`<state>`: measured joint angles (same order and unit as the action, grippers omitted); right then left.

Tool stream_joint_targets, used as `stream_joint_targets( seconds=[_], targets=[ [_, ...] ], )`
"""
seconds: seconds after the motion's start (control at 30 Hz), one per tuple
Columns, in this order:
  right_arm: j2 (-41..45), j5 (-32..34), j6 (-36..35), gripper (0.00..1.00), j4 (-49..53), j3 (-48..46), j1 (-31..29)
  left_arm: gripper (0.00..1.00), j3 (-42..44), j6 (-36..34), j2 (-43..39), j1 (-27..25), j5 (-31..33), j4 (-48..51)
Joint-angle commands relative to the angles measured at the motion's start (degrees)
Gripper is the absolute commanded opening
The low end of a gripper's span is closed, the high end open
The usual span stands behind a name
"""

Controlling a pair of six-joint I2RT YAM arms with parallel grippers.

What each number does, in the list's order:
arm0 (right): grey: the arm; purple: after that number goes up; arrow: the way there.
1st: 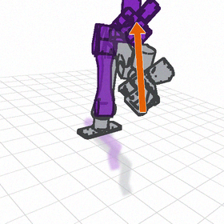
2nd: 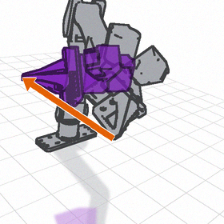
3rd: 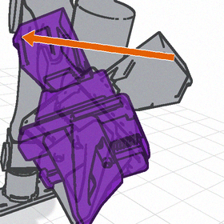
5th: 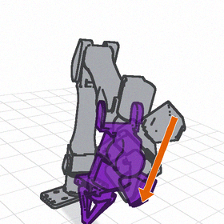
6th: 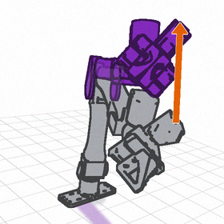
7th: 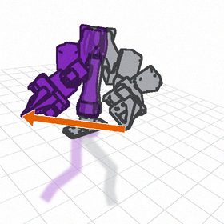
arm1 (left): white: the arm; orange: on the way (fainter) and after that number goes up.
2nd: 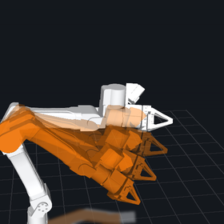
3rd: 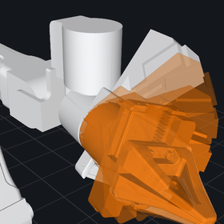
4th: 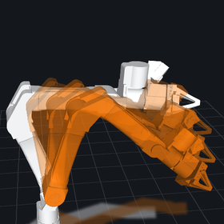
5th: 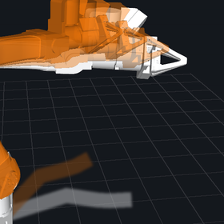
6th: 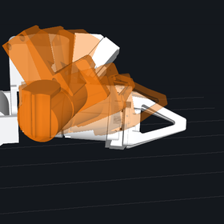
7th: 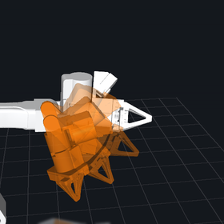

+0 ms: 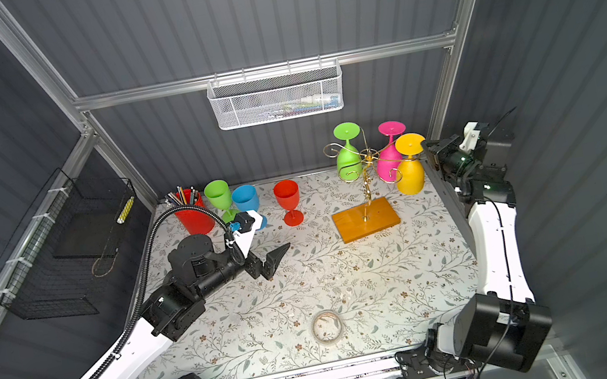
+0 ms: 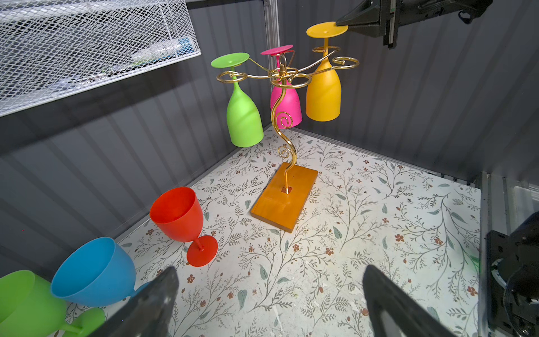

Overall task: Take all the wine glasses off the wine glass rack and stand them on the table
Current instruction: 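Close the right gripper on the foot of the yellow glass on the rack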

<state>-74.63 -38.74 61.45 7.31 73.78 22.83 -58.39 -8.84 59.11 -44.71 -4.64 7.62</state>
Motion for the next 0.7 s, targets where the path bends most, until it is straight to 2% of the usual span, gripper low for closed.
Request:
stream_joint_targets(
  seconds=[0.0,0.67],
  targets=[
    [1.43,-0.27,-1.2,0.0,-0.21,-1.1,-0.64,0.98,0.77,0.22,0.26,-0.27,-1.2,-0.93],
    [2.05,2.46,-4.32,0.0,3.0,-0.49,-5.34,0.98,0.95,0.49,0.27,-0.23,-1.68,-1.15]
  ],
)
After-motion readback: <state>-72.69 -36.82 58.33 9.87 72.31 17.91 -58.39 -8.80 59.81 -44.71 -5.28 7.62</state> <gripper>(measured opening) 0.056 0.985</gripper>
